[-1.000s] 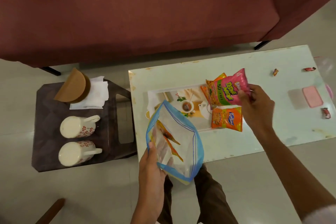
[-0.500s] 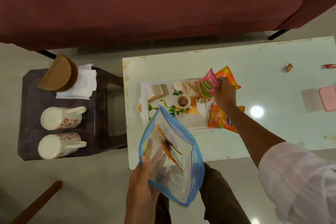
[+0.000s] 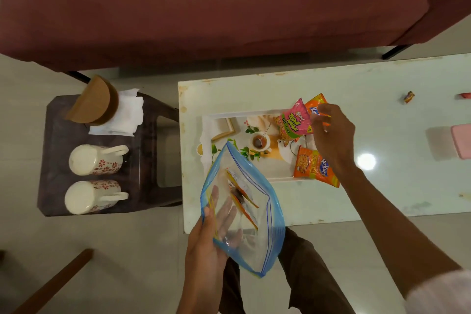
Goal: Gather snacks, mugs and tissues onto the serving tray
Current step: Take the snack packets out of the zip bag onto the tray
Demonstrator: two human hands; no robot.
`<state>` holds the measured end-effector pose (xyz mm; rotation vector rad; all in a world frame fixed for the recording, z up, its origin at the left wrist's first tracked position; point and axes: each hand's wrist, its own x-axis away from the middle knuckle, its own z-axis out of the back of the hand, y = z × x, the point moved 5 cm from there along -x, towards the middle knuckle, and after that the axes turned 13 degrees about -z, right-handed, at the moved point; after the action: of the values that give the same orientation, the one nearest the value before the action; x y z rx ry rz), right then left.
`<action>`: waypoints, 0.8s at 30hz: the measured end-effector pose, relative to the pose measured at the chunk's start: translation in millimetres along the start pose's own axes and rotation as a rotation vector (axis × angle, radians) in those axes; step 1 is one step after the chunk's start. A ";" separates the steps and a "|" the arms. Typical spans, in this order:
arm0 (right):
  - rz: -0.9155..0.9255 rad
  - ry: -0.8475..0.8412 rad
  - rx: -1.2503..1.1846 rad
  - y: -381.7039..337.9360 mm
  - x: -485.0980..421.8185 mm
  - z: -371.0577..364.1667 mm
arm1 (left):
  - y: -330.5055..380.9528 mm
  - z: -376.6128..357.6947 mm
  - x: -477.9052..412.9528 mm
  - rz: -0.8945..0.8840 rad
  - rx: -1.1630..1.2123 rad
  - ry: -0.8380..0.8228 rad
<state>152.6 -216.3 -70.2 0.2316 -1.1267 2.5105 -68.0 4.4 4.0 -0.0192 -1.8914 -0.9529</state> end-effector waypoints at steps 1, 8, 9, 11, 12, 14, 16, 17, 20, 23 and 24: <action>0.058 -0.026 -0.042 -19.2 23.7 10.3 | 3.3 -0.3 1.7 -0.025 -0.023 0.031; 0.245 -0.468 0.149 -82.4 179.5 -4.4 | 6.5 1.8 14.6 -0.030 -0.136 0.056; 0.257 -0.493 0.318 -78.9 186.3 -17.3 | 5.3 3.9 15.4 -0.017 -0.181 0.071; 0.221 -0.501 0.647 -67.7 190.0 -42.6 | 6.0 6.3 17.8 -0.014 -0.247 0.088; 0.170 -0.496 0.723 -62.3 190.0 -52.3 | 7.9 6.0 19.3 -0.030 -0.254 0.074; 0.094 -0.476 0.752 -53.6 192.0 -68.0 | 12.6 5.0 23.8 -0.055 -0.233 0.050; 0.055 -0.425 0.784 -46.9 190.8 -81.0 | 13.9 9.4 23.3 -0.078 -0.185 0.050; 0.007 -0.426 0.786 -44.3 189.5 -83.5 | 14.9 11.4 23.4 -0.083 -0.183 0.044; 0.025 -0.482 0.819 -37.6 190.0 -89.9 | 19.4 19.8 24.9 -0.064 -0.242 -0.002; -0.045 -0.584 0.782 -49.1 205.5 -91.4 | 24.3 22.7 25.2 -0.073 -0.224 -0.037; -0.078 -0.563 0.732 -53.8 210.0 -90.8 | 22.1 27.5 21.9 -0.052 -0.194 -0.029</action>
<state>-17.4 -58.8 -31.1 1.2012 -0.2765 2.7483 -91.5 28.6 28.3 -0.1005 -1.8267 -1.1744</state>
